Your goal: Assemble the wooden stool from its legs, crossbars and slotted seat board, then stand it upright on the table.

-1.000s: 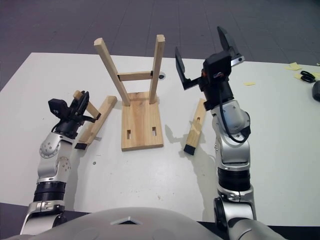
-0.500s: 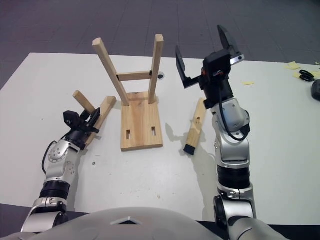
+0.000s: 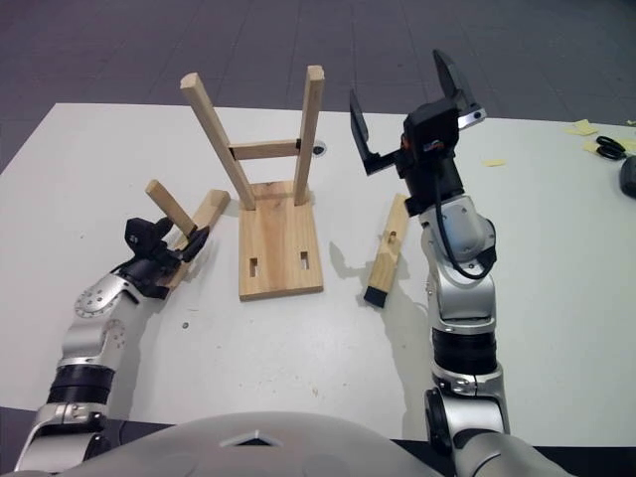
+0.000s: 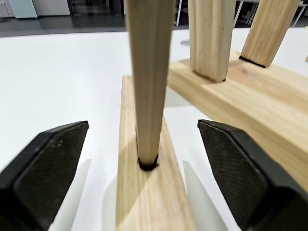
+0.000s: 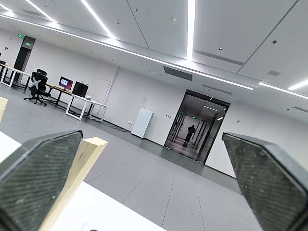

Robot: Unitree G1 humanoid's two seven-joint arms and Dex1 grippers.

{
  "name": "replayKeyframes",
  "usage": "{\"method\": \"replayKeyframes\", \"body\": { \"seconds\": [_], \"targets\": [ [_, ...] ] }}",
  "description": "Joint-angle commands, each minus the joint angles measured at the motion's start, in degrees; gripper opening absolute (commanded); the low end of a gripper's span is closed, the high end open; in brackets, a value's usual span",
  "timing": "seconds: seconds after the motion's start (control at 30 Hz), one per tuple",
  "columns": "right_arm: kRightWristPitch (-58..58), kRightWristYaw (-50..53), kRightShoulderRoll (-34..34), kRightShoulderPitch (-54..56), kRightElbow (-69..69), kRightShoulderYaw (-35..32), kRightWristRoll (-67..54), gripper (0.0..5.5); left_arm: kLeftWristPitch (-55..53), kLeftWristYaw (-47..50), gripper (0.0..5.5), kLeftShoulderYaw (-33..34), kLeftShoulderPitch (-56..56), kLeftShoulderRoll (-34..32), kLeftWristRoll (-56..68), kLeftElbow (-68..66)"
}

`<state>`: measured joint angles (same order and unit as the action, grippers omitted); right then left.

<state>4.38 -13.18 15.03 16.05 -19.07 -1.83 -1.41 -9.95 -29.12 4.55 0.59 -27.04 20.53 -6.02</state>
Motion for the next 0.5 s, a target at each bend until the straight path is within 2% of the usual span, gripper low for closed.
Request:
{"method": "replayKeyframes", "body": {
  "seconds": [0.03, 0.13, 0.3, 0.5],
  "targets": [
    [0.38, 0.48, 0.27, -0.77, -0.87, -0.43, 0.48, 5.40, -21.30, 0.93, 5.00, -1.93, 3.14, -7.29, 0.54, 15.12],
    [0.48, 0.64, 0.19, -1.09, -1.13, -0.50, 0.45, 5.40, -30.59, 0.58, 5.38, -3.99, 2.66, -10.12, 0.33, 21.31],
    [0.51, 0.89, 0.14, -1.32, -1.26, -0.40, 0.46, 5.40, -38.97, 0.44, 5.38, -5.71, 2.61, -12.87, -0.98, 23.99],
    [0.48, 1.18, 0.09, -1.54, -1.44, -0.45, 0.64, 5.40, -39.07, -0.15, 4.44, -6.35, 4.07, -14.44, -3.13, 20.89]
  ]
}}
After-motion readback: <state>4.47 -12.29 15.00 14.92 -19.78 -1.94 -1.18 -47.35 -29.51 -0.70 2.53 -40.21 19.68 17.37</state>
